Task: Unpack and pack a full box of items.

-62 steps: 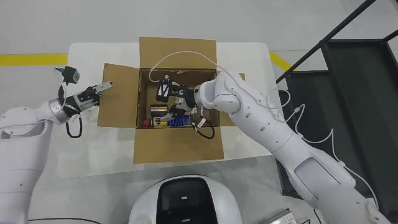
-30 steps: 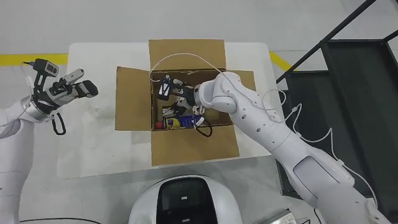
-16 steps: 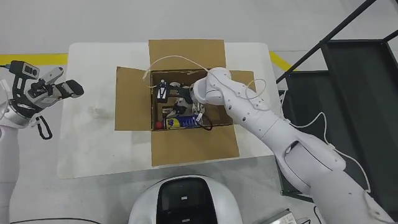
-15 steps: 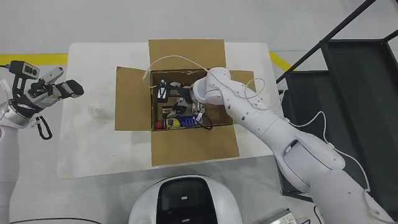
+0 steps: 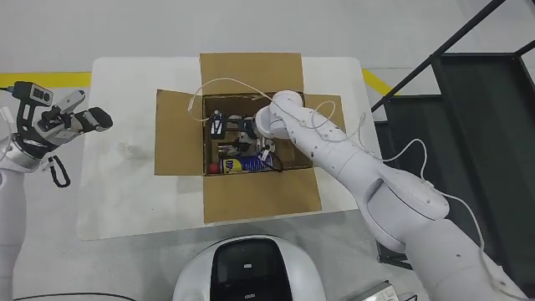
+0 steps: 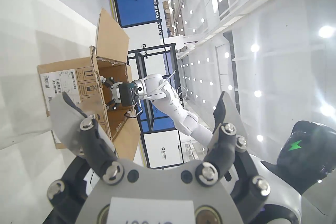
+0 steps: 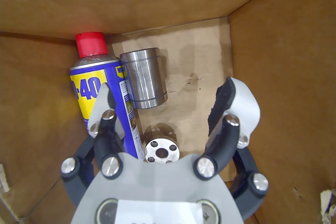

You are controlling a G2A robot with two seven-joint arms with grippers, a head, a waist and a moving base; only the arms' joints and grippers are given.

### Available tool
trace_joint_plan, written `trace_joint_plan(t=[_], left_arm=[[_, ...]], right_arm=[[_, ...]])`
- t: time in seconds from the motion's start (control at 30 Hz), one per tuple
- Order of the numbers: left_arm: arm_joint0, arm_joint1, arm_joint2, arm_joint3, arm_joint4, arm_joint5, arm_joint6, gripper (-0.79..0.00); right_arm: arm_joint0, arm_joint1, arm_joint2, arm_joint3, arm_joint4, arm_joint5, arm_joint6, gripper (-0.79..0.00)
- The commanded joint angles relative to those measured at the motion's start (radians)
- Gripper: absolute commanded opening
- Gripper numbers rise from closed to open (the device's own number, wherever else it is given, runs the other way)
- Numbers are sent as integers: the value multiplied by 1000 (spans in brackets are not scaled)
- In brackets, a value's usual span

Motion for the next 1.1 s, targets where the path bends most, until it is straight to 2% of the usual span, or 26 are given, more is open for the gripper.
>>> trace_joint_plan(t=[0.0, 0.27, 0.37, 0.43, 0.5, 0.7, 0.9, 1.07], left_arm=[[0, 0, 0, 0, 0, 0, 0, 0], [0, 0, 0, 0, 0, 0, 0, 0], [0, 0, 0, 0, 0, 0, 0, 0], [0, 0, 0, 0, 0, 0, 0, 0], [0, 0, 0, 0, 0, 0, 0, 0], [0, 0, 0, 0, 0, 0, 0, 0], [0, 0, 0, 0, 0, 0, 0, 0], [0, 0, 0, 0, 0, 0, 0, 0]], right_arm=[[4, -9, -6, 19, -5, -2, -9, -123], [16, -46, -31, 99, -19, -24, -47, -68], [20, -60, -37, 126, -25, -26, -58, -83], [23, -69, -42, 142, -29, -28, -65, -151], [26, -78, -46, 158, -31, -33, -72, -151], [36, -103, -56, 212, -39, -45, -84, -77], [51, -123, -62, 263, -54, -38, -86, -58], [64, -136, -58, 295, -61, -15, -104, 0]])
